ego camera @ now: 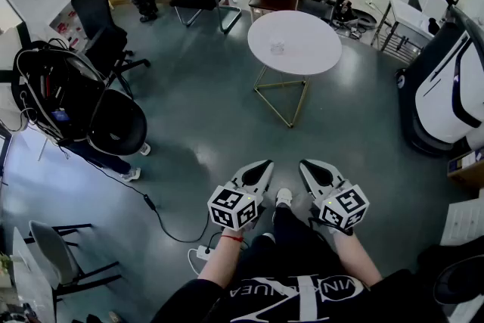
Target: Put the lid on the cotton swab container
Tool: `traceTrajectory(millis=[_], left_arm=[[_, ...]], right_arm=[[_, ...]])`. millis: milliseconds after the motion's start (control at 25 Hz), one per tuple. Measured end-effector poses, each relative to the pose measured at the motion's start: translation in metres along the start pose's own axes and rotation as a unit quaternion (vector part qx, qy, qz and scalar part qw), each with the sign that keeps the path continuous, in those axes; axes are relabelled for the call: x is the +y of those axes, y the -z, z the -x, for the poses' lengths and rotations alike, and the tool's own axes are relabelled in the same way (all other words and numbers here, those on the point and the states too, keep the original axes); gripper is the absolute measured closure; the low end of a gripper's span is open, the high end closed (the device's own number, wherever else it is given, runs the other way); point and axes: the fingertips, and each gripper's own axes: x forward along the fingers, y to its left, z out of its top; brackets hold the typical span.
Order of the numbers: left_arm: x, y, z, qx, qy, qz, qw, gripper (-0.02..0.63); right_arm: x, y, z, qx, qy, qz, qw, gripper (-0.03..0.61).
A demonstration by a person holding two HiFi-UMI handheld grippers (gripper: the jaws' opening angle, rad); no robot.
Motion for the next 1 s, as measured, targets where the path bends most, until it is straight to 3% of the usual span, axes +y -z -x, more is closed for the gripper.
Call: traceTrajectory(millis=[200,720,1000], left_arm=[[0.022,-0.01,-0.034,0.005,-0.008,-0.017,0.9998,0.606],[0.096,-0.058,-0.12,0.008,-0.043,0.004,0.999,0.606],[0.11,-0.077,-0.171,0.007,-0.048,0.003,0.9988,0.606]], right_arm=[[-0.033,-0.004,-0.031,0.01,-0.009,0.005,1.0,0.575],[-0.113,-0.044,-0.119,0.033,-0.041,0.019,0.998,0.575],[-0.166,-0.06,-0.134,0.024,-0.04,0.013,0.999,0.575]])
